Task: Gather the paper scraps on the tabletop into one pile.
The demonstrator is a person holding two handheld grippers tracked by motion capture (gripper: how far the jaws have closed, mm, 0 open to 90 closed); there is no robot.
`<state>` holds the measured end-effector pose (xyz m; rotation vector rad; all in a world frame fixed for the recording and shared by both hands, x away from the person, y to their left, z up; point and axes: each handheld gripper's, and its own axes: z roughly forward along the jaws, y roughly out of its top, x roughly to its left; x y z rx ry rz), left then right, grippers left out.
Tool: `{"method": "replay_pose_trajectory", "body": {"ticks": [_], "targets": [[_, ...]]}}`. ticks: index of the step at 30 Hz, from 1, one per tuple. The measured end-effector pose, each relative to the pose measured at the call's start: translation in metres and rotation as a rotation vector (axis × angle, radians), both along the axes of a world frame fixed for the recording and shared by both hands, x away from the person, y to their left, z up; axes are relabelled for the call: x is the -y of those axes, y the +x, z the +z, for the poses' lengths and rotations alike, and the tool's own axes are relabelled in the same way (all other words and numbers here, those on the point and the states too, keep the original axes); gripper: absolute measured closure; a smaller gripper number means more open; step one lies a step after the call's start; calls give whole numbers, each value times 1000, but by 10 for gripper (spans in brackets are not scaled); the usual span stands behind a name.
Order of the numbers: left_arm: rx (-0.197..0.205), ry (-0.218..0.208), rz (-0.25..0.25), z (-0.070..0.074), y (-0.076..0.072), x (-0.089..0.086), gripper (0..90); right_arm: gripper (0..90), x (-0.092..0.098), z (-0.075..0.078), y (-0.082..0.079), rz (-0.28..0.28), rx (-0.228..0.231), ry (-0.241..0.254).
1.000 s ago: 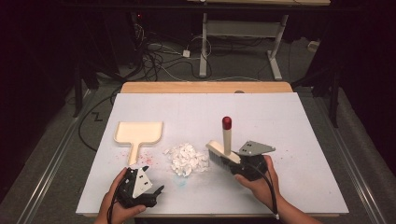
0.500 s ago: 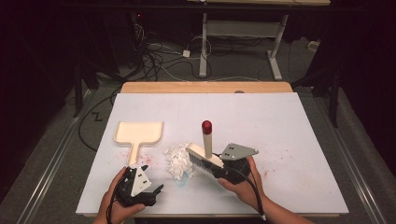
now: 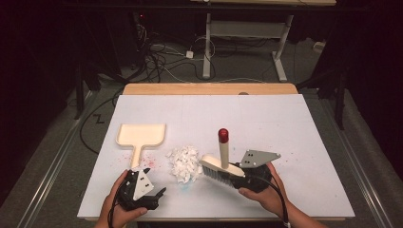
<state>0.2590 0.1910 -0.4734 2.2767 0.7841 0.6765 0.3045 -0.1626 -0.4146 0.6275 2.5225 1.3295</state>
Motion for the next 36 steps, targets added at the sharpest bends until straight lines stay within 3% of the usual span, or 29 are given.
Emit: {"method": "replay_pose_trajectory", "body": {"ticks": [2, 7, 12, 16, 18, 22, 29, 32, 33, 36], "targets": [[1, -2, 2, 0, 0, 0, 174, 680, -4, -5, -2, 34, -24, 4], [1, 3, -3, 0, 0, 1, 174, 680, -18, -13, 0, 60, -35, -11], [2, 4, -6, 0, 1, 1, 174, 680, -36, -21, 14, 33, 8, -7], [2, 4, -9, 0, 1, 1, 174, 680, -37, -21, 17, 20, 14, -1], [2, 5, -12, 0, 1, 1, 174, 680, -34, -18, 17, 10, 35, 4], [6, 2, -10, 0, 0, 0, 174, 679, -22, -7, 13, 33, 21, 42], [10, -1, -4, 1, 0, 0, 174, 679, 7, 12, -4, 56, 18, 32], [9, 3, -6, 1, 0, 0, 174, 679, 24, 18, -8, 45, -4, 33], [8, 4, -6, 1, 0, 0, 174, 679, 36, 18, -10, 42, -34, 21], [7, 3, -2, 1, 1, 0, 173, 679, 47, 16, -11, 30, -67, -2]]}}
